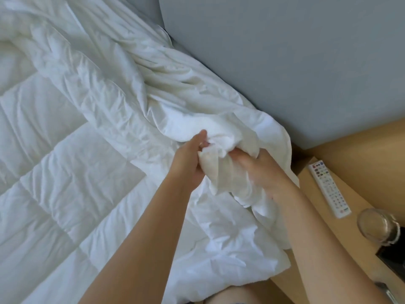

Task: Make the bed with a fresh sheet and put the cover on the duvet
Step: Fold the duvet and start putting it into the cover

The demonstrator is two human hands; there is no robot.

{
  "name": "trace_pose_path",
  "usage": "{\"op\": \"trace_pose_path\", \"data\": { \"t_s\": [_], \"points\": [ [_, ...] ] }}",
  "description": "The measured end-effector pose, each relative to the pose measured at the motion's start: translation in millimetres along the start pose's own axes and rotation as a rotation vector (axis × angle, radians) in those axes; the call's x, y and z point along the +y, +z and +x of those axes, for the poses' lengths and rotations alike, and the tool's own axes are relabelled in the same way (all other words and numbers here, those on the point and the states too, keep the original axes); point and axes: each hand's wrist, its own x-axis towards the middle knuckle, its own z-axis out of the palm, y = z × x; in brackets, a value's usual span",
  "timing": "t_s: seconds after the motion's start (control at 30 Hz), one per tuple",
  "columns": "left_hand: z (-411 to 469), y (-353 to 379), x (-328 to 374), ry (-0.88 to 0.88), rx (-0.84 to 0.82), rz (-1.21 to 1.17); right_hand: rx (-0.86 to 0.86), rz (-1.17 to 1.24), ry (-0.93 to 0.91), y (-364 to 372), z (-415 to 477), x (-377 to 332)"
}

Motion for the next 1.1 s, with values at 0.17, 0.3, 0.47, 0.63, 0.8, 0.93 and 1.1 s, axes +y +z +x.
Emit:
{"op": "trace_pose_path", "data": {
  "t_s": [0.17, 0.3, 0.47, 0.63, 0.8, 0.93, 1.1],
  "points": [
    [-26.6, 8.3, 31.3, 0.244, 0.106, 0.081, 0.773, -0.394, -0.397, 1.0, -23.6, 13.6],
    [-64.0, 25.9, 37.8, 0.279, -0.015, -0.020, 0.438, -0.423, -0.592, 44.8, -52.6, 22.9],
    [-93.4, 48.0, 57.6, 0.264, -0.088, -0.199, 0.501, -0.214, -0.303, 53.1, -34.2, 15.5],
    [-96.8, 45.8, 87.7, 0.357, 0.074, -0.317, 0.563, 0.355, -0.349, 13.3, -65.0, -32.7],
    [-111.8, 53.9, 33.7, 0.054, 0.028, -0.059, 0.351, -0.149, -0.572, -22.3, -103.4, -87.9],
    [-125.8, 63.1, 23.1, -0.146, -0.290, -0.043, 0.162, -0.526, -0.399, -14.5, -121.0, -65.7],
    [-142.6, 87.6, 33.5, 0.095, -0.330, 0.022, 0.812, -0.346, -0.424, -19.4, -115.5, -15.8]
  ]
}}
